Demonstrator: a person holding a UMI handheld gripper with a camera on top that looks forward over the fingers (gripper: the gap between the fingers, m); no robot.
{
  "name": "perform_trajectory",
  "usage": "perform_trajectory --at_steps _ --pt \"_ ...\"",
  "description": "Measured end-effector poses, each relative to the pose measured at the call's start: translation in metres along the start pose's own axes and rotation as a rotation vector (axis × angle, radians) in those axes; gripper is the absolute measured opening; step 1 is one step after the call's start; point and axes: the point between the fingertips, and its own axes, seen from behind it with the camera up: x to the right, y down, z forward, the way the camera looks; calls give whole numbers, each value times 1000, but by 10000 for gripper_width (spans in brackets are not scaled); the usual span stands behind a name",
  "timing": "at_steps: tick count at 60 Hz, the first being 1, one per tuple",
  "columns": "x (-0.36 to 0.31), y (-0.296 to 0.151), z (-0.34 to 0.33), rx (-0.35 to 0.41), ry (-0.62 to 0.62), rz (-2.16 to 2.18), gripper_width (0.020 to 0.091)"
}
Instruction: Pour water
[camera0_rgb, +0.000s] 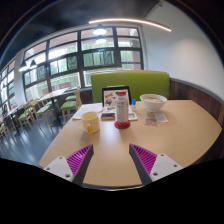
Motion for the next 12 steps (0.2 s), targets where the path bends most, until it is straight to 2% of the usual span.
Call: perform_trajectory --at_steps 12 --pt "-2 6 -41 37 3 -13 813"
